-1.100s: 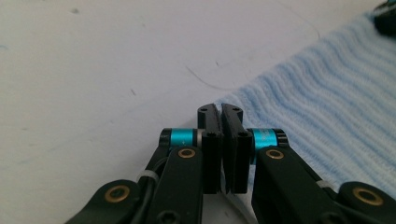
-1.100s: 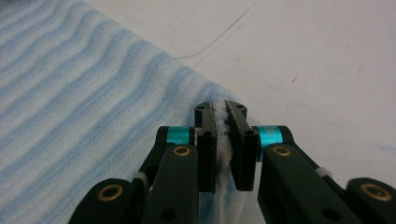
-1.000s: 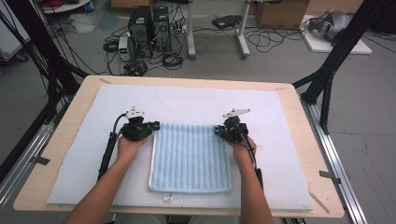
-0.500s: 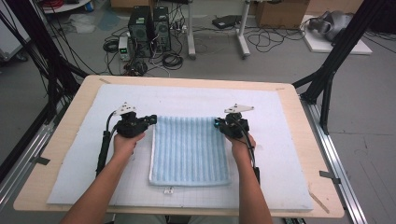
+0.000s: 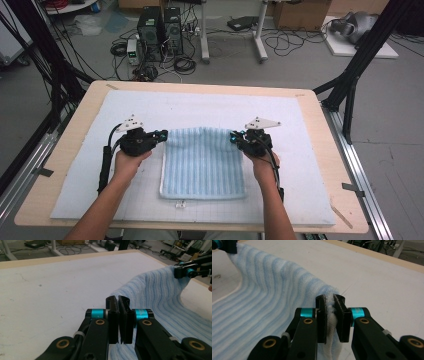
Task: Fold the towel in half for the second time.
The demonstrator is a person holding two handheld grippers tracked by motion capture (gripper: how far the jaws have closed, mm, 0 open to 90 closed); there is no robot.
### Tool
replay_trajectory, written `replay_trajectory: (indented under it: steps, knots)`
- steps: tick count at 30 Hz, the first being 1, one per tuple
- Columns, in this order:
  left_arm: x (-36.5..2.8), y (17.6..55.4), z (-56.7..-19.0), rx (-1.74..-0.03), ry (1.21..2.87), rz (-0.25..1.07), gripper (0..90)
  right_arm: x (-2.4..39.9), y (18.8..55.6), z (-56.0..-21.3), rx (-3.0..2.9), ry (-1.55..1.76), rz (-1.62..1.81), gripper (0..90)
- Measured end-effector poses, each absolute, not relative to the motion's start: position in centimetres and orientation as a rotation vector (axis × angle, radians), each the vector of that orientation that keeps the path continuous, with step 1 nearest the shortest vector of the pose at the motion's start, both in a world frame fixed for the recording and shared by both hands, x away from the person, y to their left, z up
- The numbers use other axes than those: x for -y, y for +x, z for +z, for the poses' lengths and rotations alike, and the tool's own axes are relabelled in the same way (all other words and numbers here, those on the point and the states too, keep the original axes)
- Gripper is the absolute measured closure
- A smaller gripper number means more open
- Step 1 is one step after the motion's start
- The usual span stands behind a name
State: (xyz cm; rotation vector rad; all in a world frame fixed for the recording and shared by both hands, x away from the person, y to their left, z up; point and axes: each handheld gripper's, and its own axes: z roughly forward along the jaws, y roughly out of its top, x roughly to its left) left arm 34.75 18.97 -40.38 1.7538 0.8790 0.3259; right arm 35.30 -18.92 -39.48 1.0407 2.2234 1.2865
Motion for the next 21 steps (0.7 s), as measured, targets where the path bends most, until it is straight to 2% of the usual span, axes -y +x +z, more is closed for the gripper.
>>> replay_trajectory:
  steps: [11, 21]
  knots:
    - [-19.1, 31.4, -40.1, -0.823, 1.796, 0.352, 86.4, 19.9, 31.6, -40.1, -2.201, 1.03, 1.382, 81.4]
    - [-19.7, 29.3, -40.7, -0.81, 1.785, 0.314, 86.3, 20.4, 29.5, -40.7, -2.213, 0.998, 1.385, 80.8]
